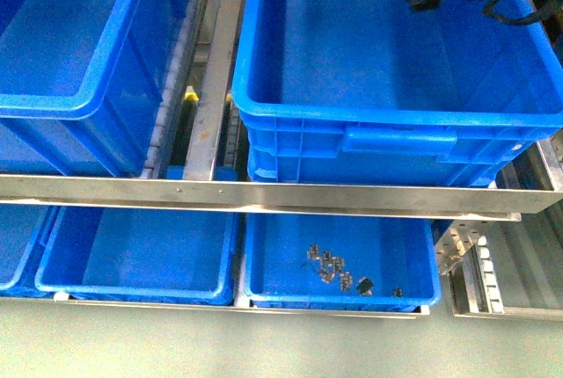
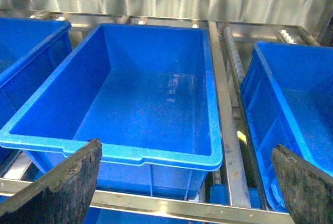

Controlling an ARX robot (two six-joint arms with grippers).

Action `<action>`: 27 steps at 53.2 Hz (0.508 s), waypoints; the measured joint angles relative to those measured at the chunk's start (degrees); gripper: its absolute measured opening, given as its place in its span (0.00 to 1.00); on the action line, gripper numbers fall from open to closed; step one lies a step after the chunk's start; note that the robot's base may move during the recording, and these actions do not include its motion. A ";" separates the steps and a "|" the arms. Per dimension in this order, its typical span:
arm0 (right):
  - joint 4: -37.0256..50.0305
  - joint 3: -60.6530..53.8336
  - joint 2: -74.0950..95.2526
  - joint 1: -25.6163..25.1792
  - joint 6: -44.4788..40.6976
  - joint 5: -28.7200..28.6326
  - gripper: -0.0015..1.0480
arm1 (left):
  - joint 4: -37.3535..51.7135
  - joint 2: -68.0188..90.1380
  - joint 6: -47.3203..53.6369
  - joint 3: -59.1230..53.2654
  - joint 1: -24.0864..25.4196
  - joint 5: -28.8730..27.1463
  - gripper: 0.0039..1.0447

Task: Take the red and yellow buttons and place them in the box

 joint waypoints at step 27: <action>-18.14 39.91 28.37 2.34 1.99 10.62 0.34 | 0.00 0.00 0.02 0.00 0.00 0.00 0.93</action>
